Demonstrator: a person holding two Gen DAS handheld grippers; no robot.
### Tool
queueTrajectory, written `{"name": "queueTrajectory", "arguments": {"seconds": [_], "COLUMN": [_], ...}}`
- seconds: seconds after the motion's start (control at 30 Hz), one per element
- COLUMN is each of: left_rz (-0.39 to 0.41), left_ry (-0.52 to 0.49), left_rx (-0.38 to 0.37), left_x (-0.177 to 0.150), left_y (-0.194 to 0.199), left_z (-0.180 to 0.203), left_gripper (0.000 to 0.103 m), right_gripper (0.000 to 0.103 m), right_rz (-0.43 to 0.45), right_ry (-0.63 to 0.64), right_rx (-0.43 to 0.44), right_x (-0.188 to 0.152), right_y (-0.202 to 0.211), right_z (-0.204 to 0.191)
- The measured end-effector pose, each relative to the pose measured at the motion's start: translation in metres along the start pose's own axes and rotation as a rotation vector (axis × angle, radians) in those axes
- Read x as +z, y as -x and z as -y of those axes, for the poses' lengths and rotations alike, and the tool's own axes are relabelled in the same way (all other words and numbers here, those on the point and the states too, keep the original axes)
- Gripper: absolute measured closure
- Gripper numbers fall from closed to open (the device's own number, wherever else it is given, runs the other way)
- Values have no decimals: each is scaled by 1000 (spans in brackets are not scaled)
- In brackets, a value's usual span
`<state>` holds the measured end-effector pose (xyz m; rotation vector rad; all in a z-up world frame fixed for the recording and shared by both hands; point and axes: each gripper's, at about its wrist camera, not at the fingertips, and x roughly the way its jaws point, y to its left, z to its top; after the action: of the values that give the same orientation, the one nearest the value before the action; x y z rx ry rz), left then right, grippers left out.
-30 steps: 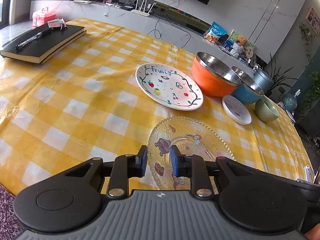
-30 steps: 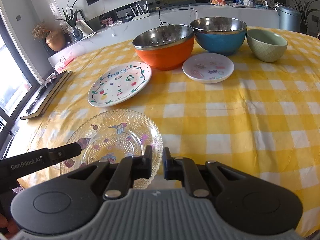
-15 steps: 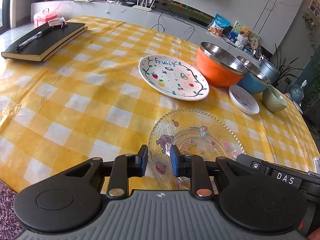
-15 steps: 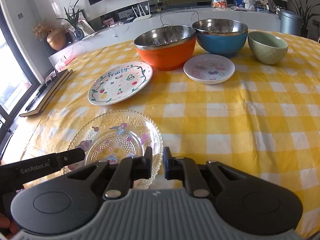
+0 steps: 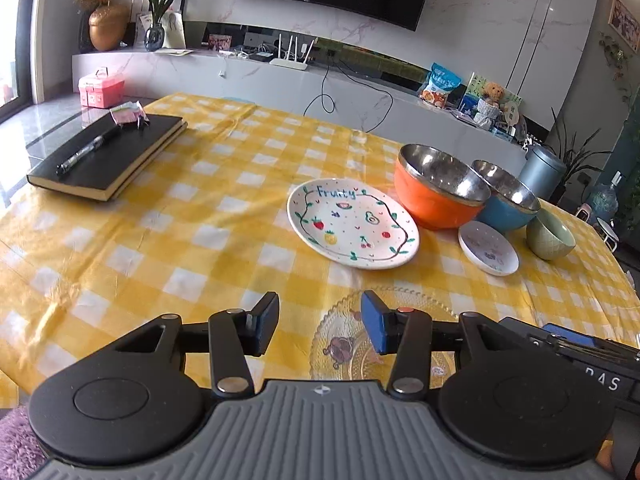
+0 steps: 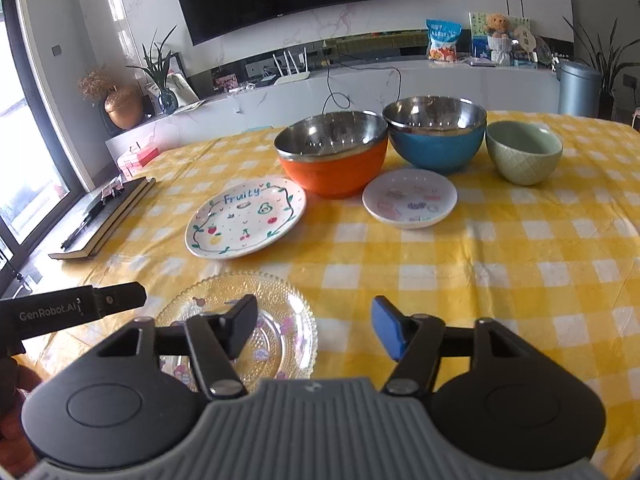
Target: Organize plates and bowls
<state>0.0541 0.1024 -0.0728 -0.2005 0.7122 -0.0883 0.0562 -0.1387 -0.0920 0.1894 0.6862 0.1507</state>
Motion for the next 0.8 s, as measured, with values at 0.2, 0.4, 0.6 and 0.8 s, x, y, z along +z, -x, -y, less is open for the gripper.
{"name": "queueTrajectory", "arguments": {"seconds": [0.2, 0.4, 0.6, 0.8], "left_rz": [32, 72, 65, 20], "left_ry": [-6, -9, 24, 77], "left_rx": [11, 26, 35, 16], "left_x": [22, 43, 56, 60], "left_y": [-4, -11, -32, -59], "left_z": [-1, 0, -2, -9], "left_gripper": [48, 47, 47, 47], "right_gripper": [16, 16, 16, 16], "right_rz": [58, 90, 85, 18], "right_ry": [43, -1, -37, -85], "right_rx": [-17, -89, -65, -32], "right_x": [19, 37, 51, 59], "right_y": [-2, -17, -36, -65], "right_z": [-6, -9, -9, -10]}}
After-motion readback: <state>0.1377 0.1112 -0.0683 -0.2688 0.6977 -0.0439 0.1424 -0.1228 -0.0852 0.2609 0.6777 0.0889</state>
